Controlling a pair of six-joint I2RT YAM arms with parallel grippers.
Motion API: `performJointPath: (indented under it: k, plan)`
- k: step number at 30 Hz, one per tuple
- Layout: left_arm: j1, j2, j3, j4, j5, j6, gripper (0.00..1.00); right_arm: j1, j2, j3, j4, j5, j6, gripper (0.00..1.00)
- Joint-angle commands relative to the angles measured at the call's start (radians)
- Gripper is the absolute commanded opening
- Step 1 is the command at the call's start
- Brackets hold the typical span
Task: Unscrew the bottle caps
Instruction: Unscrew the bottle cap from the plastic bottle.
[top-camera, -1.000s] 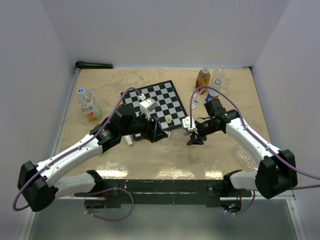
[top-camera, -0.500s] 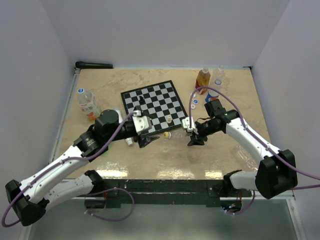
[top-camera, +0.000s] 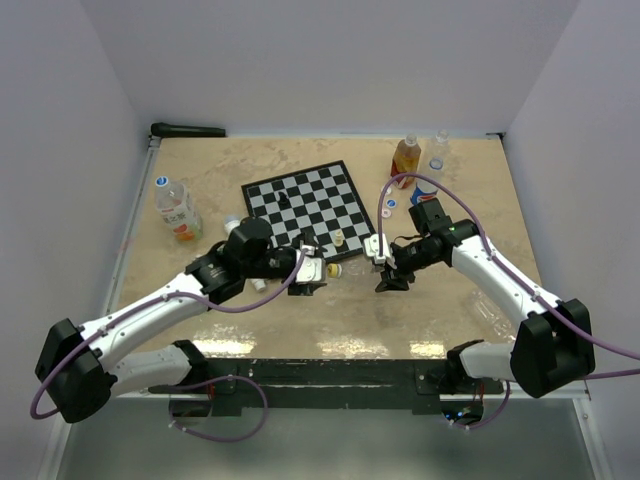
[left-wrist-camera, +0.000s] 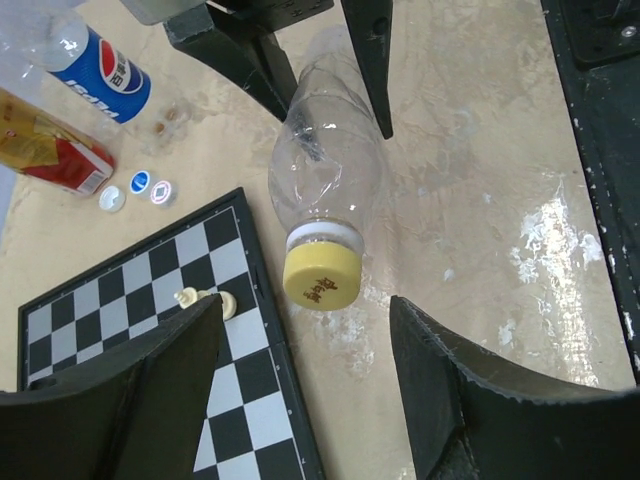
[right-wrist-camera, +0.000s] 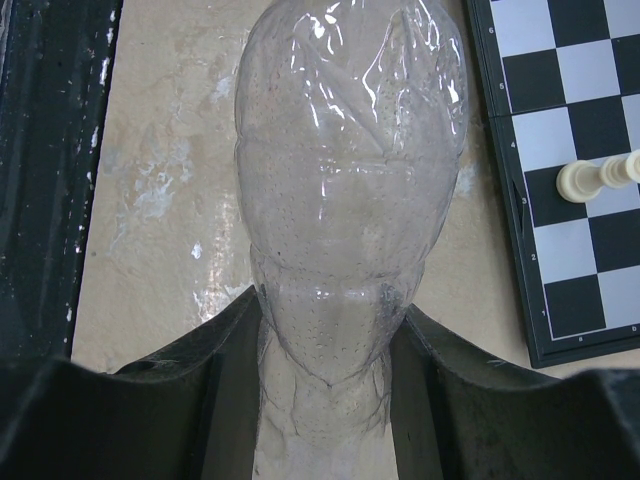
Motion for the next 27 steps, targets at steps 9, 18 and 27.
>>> performJointPath:
  k: [9, 18, 27]
  plan:
    - [0.000, 0.053, 0.056, 0.119, 0.129, -0.031, 0.61, 0.001, 0.009, 0.004, -0.002, -0.007, 0.007, 0.01]
    - [-0.001, 0.081, 0.058, 0.098, 0.136, -0.038, 0.52, 0.001, 0.008, 0.004, -0.002, -0.007, 0.009, 0.01]
    - [-0.004, 0.098, 0.056, 0.051, 0.135, -0.027, 0.51, 0.001, 0.006, 0.004, -0.003, -0.006, 0.009, 0.01]
